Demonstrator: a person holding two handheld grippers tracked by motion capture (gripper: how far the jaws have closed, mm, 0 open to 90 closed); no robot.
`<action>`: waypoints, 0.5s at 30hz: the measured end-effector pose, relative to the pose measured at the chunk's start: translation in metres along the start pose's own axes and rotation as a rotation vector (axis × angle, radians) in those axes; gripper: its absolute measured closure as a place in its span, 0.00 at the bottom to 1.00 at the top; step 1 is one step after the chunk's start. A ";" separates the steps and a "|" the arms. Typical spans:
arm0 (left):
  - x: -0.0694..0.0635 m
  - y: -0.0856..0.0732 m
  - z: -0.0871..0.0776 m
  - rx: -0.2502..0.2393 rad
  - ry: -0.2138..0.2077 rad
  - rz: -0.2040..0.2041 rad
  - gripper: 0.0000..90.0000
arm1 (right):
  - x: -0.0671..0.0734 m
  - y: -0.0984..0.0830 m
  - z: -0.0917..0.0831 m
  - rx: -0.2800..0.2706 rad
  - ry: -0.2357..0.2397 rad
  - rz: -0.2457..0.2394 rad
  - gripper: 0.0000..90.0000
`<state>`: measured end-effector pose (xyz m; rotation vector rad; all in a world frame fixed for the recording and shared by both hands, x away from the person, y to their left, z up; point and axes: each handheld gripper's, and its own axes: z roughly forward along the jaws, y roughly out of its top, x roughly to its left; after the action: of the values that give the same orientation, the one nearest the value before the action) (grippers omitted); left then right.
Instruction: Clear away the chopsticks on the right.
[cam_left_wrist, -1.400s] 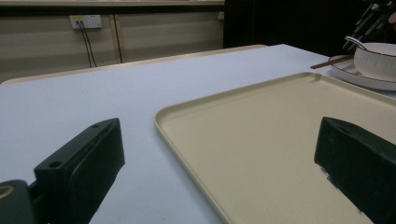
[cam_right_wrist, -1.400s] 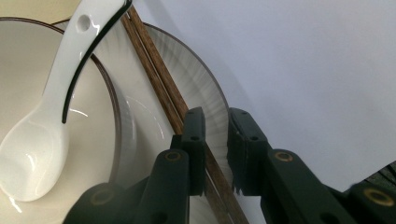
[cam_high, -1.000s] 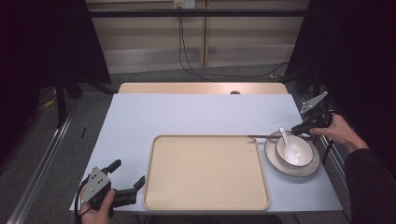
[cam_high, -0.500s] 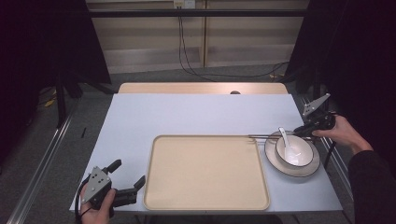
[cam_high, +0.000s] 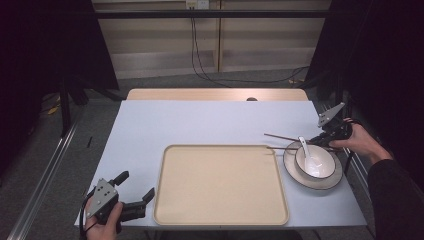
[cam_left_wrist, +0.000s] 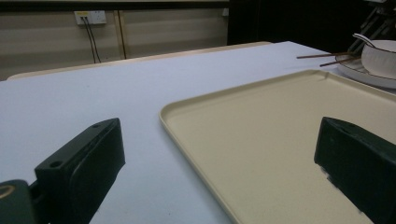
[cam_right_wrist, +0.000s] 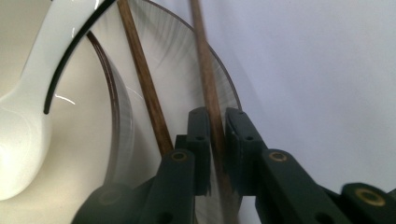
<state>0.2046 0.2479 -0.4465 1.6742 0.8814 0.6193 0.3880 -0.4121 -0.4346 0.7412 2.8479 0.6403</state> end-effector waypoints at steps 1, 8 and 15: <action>0.000 0.000 0.000 -0.002 -0.006 0.000 0.02 | 0.001 0.000 0.000 0.004 -0.001 0.004 0.94; 0.000 0.001 0.000 -0.002 -0.002 0.011 0.02 | -0.001 -0.005 -0.004 -0.021 -0.022 0.035 0.95; -0.001 0.001 0.000 -0.004 -0.005 0.018 0.02 | -0.002 -0.010 -0.017 -0.046 -0.014 0.102 0.95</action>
<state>0.2041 0.2473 -0.4454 1.6813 0.8624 0.6286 0.3816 -0.4276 -0.4235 0.8851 2.7870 0.7088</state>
